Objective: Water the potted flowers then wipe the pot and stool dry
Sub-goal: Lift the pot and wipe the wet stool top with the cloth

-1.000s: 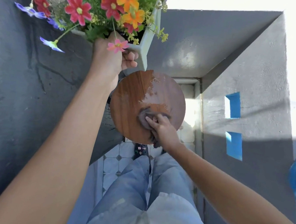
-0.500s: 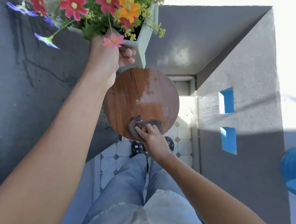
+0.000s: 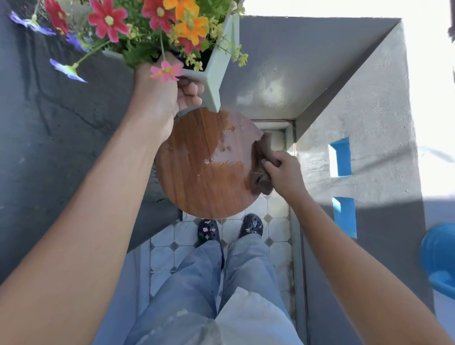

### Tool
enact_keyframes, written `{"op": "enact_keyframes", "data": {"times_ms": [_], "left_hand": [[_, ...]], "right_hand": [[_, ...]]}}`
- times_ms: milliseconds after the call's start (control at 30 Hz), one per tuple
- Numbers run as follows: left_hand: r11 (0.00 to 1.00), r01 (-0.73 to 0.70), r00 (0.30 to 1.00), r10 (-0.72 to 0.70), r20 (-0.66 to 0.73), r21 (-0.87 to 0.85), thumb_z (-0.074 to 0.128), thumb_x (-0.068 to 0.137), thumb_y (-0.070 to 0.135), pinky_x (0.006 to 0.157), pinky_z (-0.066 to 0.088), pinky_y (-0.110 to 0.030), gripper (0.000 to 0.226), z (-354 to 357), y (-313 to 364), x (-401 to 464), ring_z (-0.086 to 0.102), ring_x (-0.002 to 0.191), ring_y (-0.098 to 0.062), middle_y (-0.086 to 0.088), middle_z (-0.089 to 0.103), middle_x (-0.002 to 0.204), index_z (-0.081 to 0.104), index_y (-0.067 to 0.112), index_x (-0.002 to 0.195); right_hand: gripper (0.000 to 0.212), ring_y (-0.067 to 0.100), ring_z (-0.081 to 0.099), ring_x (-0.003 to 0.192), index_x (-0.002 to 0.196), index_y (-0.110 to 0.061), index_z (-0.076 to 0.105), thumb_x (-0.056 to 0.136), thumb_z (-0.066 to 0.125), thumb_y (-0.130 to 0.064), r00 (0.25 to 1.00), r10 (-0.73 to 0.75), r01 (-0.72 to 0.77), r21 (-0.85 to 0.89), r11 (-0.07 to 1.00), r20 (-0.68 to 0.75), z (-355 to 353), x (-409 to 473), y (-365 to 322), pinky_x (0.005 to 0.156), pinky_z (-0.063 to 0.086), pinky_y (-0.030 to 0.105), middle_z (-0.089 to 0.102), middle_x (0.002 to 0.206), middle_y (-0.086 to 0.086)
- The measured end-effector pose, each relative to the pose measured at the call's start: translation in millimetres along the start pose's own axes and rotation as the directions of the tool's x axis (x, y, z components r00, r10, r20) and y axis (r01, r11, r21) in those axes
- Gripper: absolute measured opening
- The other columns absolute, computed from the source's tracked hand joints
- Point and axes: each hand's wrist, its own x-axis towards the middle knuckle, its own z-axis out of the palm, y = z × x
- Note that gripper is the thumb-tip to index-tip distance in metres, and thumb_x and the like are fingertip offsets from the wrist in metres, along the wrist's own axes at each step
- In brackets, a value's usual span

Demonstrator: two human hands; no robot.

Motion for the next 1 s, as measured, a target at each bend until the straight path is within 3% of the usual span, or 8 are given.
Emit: {"op": "enact_keyframes", "data": {"times_ms": [133, 300, 467, 567, 733, 833, 900, 1000], "left_hand": [[1.000, -0.017, 1.000, 0.017, 0.018, 0.024, 0.036, 0.096, 0.010, 0.043, 0.048, -0.020, 0.025, -4, -1, -1, 0.054, 0.039, -0.007, -0.017, 0.056, 0.070, 0.054, 0.002, 0.080], [0.998, -0.015, 1.000, 0.014, 0.009, 0.056, 0.035, 0.096, 0.008, 0.044, 0.049, -0.020, 0.027, -8, -2, -1, 0.054, 0.040, -0.007, -0.017, 0.059, 0.071, 0.055, 0.003, 0.078], [0.999, -0.014, 1.000, 0.014, 0.015, 0.050, 0.036, 0.097, 0.010, 0.044, 0.049, -0.020, 0.029, -11, -5, -1, 0.054, 0.040, -0.007, -0.016, 0.058, 0.068, 0.055, 0.004, 0.076], [0.999, -0.021, 1.000, 0.022, -0.016, 0.044, 0.031, 0.098, 0.007, 0.043, 0.048, -0.020, 0.034, -9, -3, -2, 0.054, 0.041, -0.008, -0.011, 0.059, 0.060, 0.052, 0.007, 0.071], [0.999, -0.023, 1.000, 0.024, -0.010, 0.046, 0.033, 0.096, 0.006, 0.044, 0.049, -0.021, 0.033, -9, 1, 6, 0.053, 0.040, -0.008, -0.014, 0.059, 0.065, 0.054, 0.005, 0.071], [0.998, -0.042, 0.999, 0.042, -0.009, 0.046, 0.032, 0.095, 0.005, 0.044, 0.049, -0.021, 0.032, -10, 6, 11, 0.053, 0.038, -0.007, -0.016, 0.057, 0.067, 0.054, 0.005, 0.071], [0.998, -0.046, 0.999, 0.046, -0.004, 0.038, 0.032, 0.095, 0.004, 0.043, 0.048, -0.021, 0.032, -11, 9, 13, 0.053, 0.038, -0.007, -0.017, 0.055, 0.068, 0.053, 0.005, 0.070], [0.998, -0.055, 0.998, 0.055, -0.003, 0.036, 0.033, 0.095, 0.004, 0.044, 0.048, -0.021, 0.032, -14, 14, 16, 0.053, 0.038, -0.007, -0.016, 0.056, 0.067, 0.054, 0.004, 0.071]], "right_hand": [[0.016, 0.017, 0.071, 0.082, 0.103, -0.018, 0.076, 0.092, 0.066, -0.012, 0.991, 0.092, -0.128, 0.536, 0.835, 0.092, -9, -15, -13, 0.073, 0.057, 0.033, 0.076, 0.089, 0.001], [0.046, 0.026, 0.048, 0.126, 0.144, -0.019, 0.051, 0.100, 0.052, -0.035, 0.981, 0.005, -0.024, -0.097, 0.995, -0.196, 13, -21, 11, 0.107, 0.042, 0.042, 0.053, 0.135, 0.015], [0.065, 0.029, 0.041, 0.126, 0.151, -0.018, 0.036, 0.096, 0.056, -0.046, 0.987, -0.157, 0.135, -0.394, 0.909, -0.024, 68, -18, 5, 0.104, 0.044, 0.041, 0.042, 0.138, 0.013], [0.050, 0.034, 0.044, 0.117, 0.147, -0.010, 0.041, 0.100, 0.052, -0.025, 0.987, -0.146, 0.106, -0.401, 0.910, -0.072, 102, -16, -5, 0.094, 0.050, 0.048, 0.044, 0.133, 0.017], [0.056, 0.036, 0.043, 0.113, 0.147, -0.012, 0.041, 0.094, 0.058, -0.008, 0.818, -0.396, 0.556, -0.395, 0.732, 0.416, 161, -67, -17, 0.069, 0.057, 0.045, 0.042, 0.134, 0.014], [0.048, 0.033, 0.047, 0.112, 0.145, -0.015, 0.046, 0.099, 0.056, -0.018, 0.729, -0.495, 0.673, -0.359, 0.647, 0.473, 141, -60, -2, 0.066, 0.057, 0.043, 0.047, 0.130, 0.013], [0.045, 0.034, 0.050, 0.113, 0.145, -0.015, 0.048, 0.101, 0.052, -0.021, 0.765, -0.493, 0.640, -0.407, 0.651, 0.414, 113, -30, 8, 0.075, 0.058, 0.044, 0.050, 0.130, 0.015], [0.043, 0.038, 0.052, 0.114, 0.144, -0.014, 0.049, 0.102, 0.049, -0.022, 0.935, -0.339, 0.346, -0.479, 0.807, 0.105, 69, 36, 11, 0.091, 0.054, 0.047, 0.048, 0.133, 0.018]]}}
